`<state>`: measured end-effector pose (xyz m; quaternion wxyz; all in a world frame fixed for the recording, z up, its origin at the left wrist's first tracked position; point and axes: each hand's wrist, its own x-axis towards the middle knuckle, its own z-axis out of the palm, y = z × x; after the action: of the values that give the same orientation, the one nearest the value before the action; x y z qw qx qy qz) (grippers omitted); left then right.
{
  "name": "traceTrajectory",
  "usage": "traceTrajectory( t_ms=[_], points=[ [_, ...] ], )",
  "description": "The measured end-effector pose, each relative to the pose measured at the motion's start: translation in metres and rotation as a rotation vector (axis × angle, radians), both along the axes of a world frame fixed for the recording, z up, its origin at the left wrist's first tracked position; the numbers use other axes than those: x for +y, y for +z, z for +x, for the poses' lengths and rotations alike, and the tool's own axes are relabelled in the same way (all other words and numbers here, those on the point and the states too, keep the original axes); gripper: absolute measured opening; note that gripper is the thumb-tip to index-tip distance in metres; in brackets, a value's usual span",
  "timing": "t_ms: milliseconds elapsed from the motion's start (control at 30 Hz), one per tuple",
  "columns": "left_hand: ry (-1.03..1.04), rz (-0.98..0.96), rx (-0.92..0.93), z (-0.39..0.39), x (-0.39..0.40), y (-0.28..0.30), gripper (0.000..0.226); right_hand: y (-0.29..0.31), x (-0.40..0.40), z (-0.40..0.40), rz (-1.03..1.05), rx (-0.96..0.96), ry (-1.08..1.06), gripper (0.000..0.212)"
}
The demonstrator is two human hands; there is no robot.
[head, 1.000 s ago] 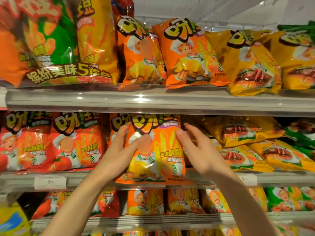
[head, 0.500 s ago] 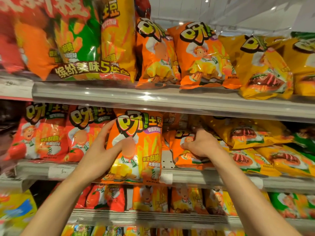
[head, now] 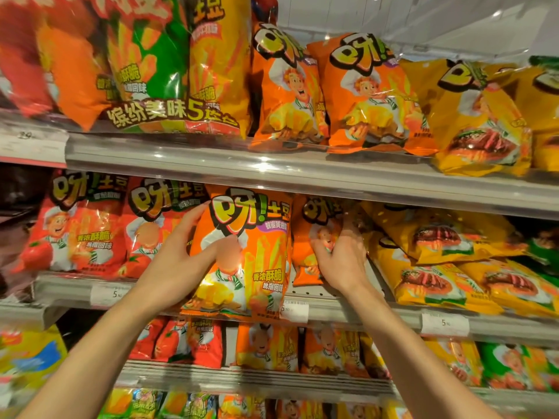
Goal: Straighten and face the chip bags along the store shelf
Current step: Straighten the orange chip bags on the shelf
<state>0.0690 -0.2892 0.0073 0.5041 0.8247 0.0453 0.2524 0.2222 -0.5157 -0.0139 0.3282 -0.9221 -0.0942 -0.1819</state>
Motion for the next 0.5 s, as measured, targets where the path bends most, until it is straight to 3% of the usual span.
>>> traceTrajectory(
  t_ms=[133, 200, 367, 500],
  points=[
    [-0.026, -0.015, 0.001, 0.001, 0.005, -0.004, 0.076, -0.007, -0.003, 0.012, -0.123, 0.110, -0.126, 0.103],
    [-0.028, -0.021, 0.000, 0.003, 0.005, -0.004, 0.078, -0.008, -0.006, 0.020, -0.068, 0.161, -0.096, 0.100],
    [-0.025, -0.019, 0.007, 0.004, 0.006, -0.005, 0.074, -0.011, 0.000, 0.032, 0.116, 0.076, -0.079, 0.084],
    [-0.019, -0.017, 0.012, 0.005, 0.005, -0.005, 0.079, -0.015, 0.013, 0.042, 0.066, 0.151, -0.049, 0.104]
  ],
)
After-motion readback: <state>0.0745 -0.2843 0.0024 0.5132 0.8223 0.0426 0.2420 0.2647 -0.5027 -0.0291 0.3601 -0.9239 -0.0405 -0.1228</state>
